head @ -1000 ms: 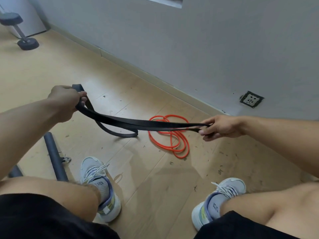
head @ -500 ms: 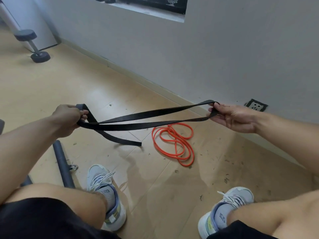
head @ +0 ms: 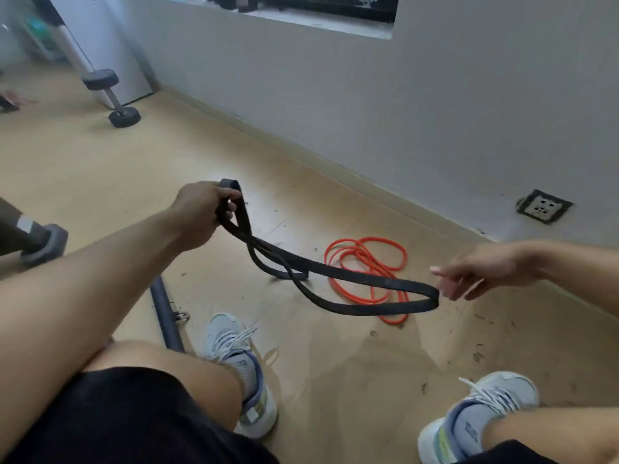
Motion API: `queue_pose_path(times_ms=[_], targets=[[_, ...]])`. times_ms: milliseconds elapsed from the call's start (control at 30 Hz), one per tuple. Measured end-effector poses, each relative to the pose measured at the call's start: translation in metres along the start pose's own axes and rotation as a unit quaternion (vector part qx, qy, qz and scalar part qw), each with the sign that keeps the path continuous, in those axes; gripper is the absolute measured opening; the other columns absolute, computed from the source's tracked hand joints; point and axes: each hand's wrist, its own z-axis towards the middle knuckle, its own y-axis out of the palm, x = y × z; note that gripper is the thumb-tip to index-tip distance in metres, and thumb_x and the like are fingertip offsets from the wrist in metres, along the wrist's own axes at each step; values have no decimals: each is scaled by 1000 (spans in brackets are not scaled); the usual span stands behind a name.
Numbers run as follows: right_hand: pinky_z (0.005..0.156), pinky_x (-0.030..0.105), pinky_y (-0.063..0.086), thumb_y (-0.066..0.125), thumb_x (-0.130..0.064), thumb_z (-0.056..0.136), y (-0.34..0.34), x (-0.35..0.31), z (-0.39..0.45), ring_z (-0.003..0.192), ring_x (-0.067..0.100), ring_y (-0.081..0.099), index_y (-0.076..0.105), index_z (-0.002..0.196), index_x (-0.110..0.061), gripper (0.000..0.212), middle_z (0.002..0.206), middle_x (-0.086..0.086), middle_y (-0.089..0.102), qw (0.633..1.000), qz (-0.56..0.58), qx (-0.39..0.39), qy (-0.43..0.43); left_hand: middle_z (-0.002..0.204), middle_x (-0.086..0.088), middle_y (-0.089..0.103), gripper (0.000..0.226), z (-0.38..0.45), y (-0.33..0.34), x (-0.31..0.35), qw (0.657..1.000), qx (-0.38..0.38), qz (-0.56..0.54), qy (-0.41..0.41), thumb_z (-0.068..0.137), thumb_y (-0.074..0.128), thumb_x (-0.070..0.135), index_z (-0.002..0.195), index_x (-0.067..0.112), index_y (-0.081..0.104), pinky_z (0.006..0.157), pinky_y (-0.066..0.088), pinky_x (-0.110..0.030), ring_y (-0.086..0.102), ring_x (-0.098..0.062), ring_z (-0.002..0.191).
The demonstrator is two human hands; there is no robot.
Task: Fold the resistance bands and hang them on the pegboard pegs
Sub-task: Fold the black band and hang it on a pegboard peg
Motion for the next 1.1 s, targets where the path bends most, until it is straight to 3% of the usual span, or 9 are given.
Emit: queue_pose_path(times_ms=[100, 233, 333, 433, 667, 867, 933, 1000, 1100], targets=[[73, 24, 51, 69, -46, 94, 15, 5, 16, 83, 8, 68, 78, 88, -23, 26, 82, -14, 76, 975, -219, -4, 37, 86, -11, 58, 9, -18, 23, 8, 996, -76, 13, 38, 96, 58, -4, 100, 3, 63, 54, 40, -24, 49, -15, 60], [79, 25, 54, 74, -37, 92, 24, -22, 23, 87, 13, 72, 78, 104, -21, 20, 93, -8, 78, 942, -319, 53, -86, 84, -9, 64, 18, -36, 42, 12, 983, -150, 61, 80, 94, 64, -2, 111, 3, 63, 56, 42, -26, 51, -15, 60], [68, 9, 48, 77, -27, 91, 31, -62, 9, 83, -1, 67, 73, 103, -27, 12, 100, -7, 76, 935, -200, 200, -212, 79, -7, 68, 18, -45, 52, 16, 972, -173, 104, 121, 92, 68, 0, 109, 4, 66, 57, 41, -25, 50, -15, 59], [81, 18, 54, 79, -32, 88, 39, -101, -9, 92, -1, 66, 67, 118, -29, 33, 107, -11, 70, 906, -77, 293, -295, 76, -2, 71, 20, -51, 54, 20, 960, -181, 142, 157, 91, 72, 6, 110, 5, 69, 61, 42, -26, 51, -13, 60], [101, 28, 50, 83, -45, 80, 58, -147, -39, 120, 6, 57, 43, 152, -36, 83, 139, -15, 56, 887, -64, 284, -357, 74, 3, 71, 16, -73, 68, 36, 942, -187, 169, 220, 90, 75, 15, 105, 12, 73, 63, 44, -22, 54, -10, 63], [101, 47, 56, 84, -27, 83, 60, -140, -41, 101, 20, 74, 72, 107, -20, 28, 107, 6, 77, 898, 36, 232, -373, 73, -2, 69, 14, -91, 82, 41, 944, -218, 131, 211, 90, 76, 17, 98, 7, 71, 64, 46, -26, 54, -17, 65], [98, 55, 55, 85, -23, 83, 56, -134, -43, 98, 37, 72, 68, 106, -9, 33, 104, 24, 74, 901, 68, 219, -368, 76, -5, 70, 16, -93, 85, 41, 943, -233, 118, 208, 90, 75, 15, 101, 4, 71, 68, 51, -28, 58, -20, 67], [94, 52, 57, 85, -20, 83, 52, -130, -48, 98, 42, 70, 65, 109, -3, 37, 104, 31, 70, 905, 76, 213, -361, 81, -6, 72, 18, -95, 87, 41, 939, -243, 115, 215, 90, 75, 14, 104, 2, 71, 72, 55, -25, 64, -15, 69], [88, 35, 62, 84, -14, 82, 48, -126, -52, 96, 26, 76, 68, 108, -4, 32, 103, 15, 78, 901, 91, 209, -369, 89, -10, 76, 22, -94, 91, 41, 936, -248, 113, 221, 89, 75, 13, 108, 1, 72, 78, 60, -27, 70, -13, 72]])
